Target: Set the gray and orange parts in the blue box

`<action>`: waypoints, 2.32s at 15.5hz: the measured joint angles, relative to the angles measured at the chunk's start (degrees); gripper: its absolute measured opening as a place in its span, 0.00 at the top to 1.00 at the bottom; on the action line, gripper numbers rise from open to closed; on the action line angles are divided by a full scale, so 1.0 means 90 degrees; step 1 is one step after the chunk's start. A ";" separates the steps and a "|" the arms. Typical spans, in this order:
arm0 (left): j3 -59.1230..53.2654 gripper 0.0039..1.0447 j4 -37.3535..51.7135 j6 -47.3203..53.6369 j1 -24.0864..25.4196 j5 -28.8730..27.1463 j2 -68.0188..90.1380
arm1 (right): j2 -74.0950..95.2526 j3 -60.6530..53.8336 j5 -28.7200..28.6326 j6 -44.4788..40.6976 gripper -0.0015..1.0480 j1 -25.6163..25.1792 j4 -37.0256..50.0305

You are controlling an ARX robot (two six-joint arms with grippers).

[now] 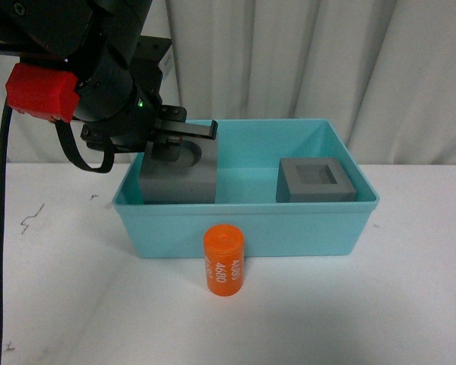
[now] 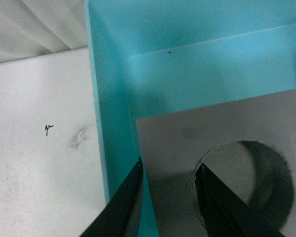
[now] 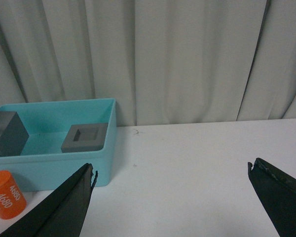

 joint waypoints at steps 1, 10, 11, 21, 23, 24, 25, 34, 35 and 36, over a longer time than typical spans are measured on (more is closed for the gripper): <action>0.0000 0.59 0.0007 -0.0002 0.0007 -0.0002 -0.0002 | 0.0000 0.0000 0.0000 0.0000 0.06 0.0000 0.0000; -0.1319 0.06 0.1076 -0.0129 0.0243 0.0838 -0.2429 | 0.0000 0.0000 0.0000 0.0000 0.06 0.0000 0.0000; -0.1581 0.06 0.1168 -0.0121 0.0197 0.0903 -0.2754 | 0.0000 0.0000 0.0000 0.0000 0.06 0.0000 0.0000; -0.6591 0.99 0.5748 0.0420 0.1239 0.0554 -0.5848 | 0.0000 0.0000 0.0000 0.0000 0.06 0.0000 0.0000; -0.7021 0.99 0.5642 0.0420 0.1396 0.0709 -0.6275 | 0.0000 0.0000 0.0000 0.0000 0.06 0.0000 0.0000; -0.7213 0.99 0.5559 0.0423 0.1440 0.0814 -0.6543 | 0.0000 0.0000 0.0000 0.0000 0.06 0.0000 0.0000; -0.7334 0.99 0.5489 0.0423 0.1506 0.0857 -0.6768 | 0.0000 0.0000 0.0000 0.0000 0.06 0.0000 0.0000; -0.8269 0.99 0.4330 0.0423 0.2011 0.1375 -0.8779 | 0.0000 0.0000 0.0002 0.0000 0.06 0.0000 0.0000; -0.8269 0.99 0.4075 0.0425 0.2011 0.1372 -0.9173 | 0.0000 0.0000 0.0002 0.0000 0.06 0.0000 0.0000; -0.8269 0.99 0.3842 0.0425 0.2011 0.1377 -0.9476 | 0.0000 0.0000 0.0000 0.0000 0.06 0.0000 0.0000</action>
